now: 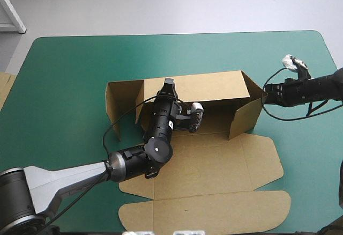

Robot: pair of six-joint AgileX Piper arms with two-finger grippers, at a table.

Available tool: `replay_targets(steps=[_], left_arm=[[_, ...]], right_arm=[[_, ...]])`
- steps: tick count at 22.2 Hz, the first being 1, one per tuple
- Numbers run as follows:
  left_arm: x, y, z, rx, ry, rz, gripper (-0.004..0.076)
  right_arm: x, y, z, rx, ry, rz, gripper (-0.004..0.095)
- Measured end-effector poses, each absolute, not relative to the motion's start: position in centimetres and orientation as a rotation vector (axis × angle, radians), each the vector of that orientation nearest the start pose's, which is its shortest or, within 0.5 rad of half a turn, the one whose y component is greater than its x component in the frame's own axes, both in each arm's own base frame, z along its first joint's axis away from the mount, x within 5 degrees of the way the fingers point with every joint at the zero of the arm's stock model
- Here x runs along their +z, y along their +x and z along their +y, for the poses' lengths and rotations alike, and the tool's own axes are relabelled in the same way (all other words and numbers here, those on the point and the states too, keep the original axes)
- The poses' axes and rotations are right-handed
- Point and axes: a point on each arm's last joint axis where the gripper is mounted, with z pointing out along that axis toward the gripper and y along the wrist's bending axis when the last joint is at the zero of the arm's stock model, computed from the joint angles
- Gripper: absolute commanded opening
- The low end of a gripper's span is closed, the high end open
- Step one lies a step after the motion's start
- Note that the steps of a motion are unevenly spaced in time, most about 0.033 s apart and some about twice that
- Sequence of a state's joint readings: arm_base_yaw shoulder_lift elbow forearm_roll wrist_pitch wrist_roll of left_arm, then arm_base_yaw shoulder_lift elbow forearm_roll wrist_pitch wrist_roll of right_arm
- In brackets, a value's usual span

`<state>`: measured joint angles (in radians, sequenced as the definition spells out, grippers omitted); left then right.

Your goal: Fold the box

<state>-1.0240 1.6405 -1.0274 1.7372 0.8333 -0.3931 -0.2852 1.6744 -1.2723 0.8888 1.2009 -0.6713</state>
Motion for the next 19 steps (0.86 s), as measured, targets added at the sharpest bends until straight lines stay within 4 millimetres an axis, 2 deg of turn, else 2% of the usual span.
replay_targets(steps=[5,7,10,12,19], left_arm=[[27.4,23.6,-25.9,1.039,1.549,1.170,-0.0010],[27.4,23.6,-25.9,1.038,1.550,1.170,-0.0010],[27.4,23.6,-26.0,1.037,1.551,1.171,-0.0010],[27.4,23.6,-25.9,1.036,1.551,1.172,-0.0010],[27.5,23.6,-25.7,1.053,1.533,1.196,-0.0010]], right_arm=[[28.3,31.4,-1.1,0.919,-0.236,2.496,-0.0001],[28.1,30.5,-0.3,0.825,-0.354,2.446,0.0150],[28.1,29.5,0.1,0.740,-0.436,2.402,0.0457],[28.1,29.1,0.2,0.702,-0.490,2.376,0.0537],[27.9,28.9,1.6,0.665,-0.652,2.338,0.0540]])
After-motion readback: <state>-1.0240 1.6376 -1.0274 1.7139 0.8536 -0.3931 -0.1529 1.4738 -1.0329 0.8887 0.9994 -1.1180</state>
